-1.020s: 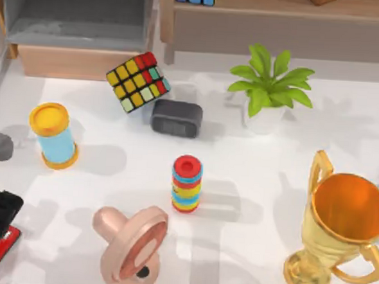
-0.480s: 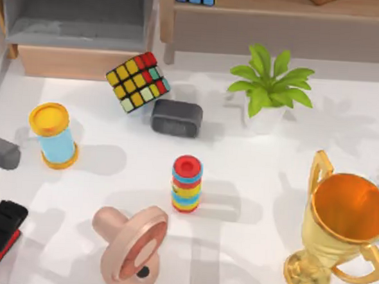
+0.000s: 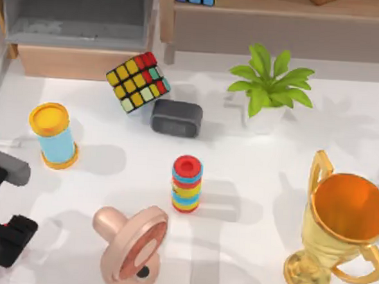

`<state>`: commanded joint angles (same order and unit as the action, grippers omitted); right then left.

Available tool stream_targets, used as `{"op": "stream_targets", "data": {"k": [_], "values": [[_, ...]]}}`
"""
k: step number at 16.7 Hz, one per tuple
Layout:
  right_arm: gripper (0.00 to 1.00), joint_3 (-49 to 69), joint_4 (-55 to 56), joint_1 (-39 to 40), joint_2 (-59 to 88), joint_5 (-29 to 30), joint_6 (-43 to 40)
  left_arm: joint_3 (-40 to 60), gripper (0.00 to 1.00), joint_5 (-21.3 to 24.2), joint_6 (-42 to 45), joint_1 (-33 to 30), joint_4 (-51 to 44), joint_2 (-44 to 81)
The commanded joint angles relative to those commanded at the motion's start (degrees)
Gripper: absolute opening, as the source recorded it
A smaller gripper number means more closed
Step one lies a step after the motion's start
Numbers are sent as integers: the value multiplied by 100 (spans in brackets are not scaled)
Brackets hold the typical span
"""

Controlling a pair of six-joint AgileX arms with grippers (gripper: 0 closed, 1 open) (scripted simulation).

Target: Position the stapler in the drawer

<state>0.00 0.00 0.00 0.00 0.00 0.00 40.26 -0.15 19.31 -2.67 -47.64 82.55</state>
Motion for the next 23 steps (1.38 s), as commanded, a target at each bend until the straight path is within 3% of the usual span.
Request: {"op": "stream_targets", "data": {"k": [4, 8, 21, 23], "values": [[100, 0, 0, 0, 0, 0, 0, -380, 100, -1, 7, 3, 652, 273], [100, 0, 0, 0, 0, 0, 0, -401, 100, -1, 8, 3, 684, 288], [100, 0, 0, 0, 0, 0, 0, -401, 2, -1, 8, 3, 684, 288], [100, 0, 0, 0, 0, 0, 0, -401, 0, -1, 8, 3, 684, 288]]}}
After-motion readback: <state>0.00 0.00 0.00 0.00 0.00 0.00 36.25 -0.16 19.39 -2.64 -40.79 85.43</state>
